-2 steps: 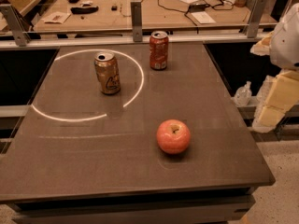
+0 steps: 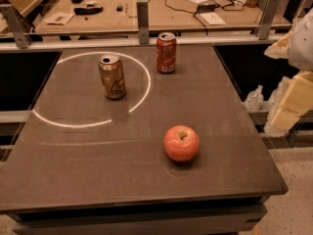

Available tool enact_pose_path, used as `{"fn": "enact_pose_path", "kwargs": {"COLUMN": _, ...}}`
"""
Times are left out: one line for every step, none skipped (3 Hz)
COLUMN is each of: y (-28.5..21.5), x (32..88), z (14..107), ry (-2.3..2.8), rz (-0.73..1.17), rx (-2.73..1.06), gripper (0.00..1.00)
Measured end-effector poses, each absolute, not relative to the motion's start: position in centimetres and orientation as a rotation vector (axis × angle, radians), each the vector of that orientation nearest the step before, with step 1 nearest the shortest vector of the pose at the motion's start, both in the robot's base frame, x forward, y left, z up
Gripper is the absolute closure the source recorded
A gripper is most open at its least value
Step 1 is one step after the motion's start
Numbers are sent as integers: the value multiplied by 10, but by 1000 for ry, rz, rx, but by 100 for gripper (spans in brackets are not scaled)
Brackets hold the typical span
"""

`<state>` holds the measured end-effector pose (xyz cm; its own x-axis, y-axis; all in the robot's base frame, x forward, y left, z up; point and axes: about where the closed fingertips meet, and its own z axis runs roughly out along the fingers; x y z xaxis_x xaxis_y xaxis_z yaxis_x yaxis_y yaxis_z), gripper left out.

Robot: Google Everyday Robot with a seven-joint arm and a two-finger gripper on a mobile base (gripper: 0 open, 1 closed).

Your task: Move orange can near apple

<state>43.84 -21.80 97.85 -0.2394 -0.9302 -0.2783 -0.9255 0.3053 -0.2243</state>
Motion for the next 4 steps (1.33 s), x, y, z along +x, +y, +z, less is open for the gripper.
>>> {"fn": "enact_pose_path", "kwargs": {"y": -220, "x": 438, "z": 983, "ry": 2171, "rz": 111, "rx": -1564, "gripper": 0}}
{"fn": "enact_pose_path", "kwargs": {"y": -220, "x": 436, "z": 987, "ry": 2104, "rz": 191, "rx": -1488, "gripper": 0}}
{"fn": "enact_pose_path", "kwargs": {"y": -220, "x": 433, "z": 984, "ry": 2050, "rz": 282, "rx": -1391, "gripper": 0}}
{"fn": "enact_pose_path", "kwargs": {"y": -213, "x": 438, "z": 967, "ry": 2026, "rz": 398, "rx": -1281, "gripper": 0}}
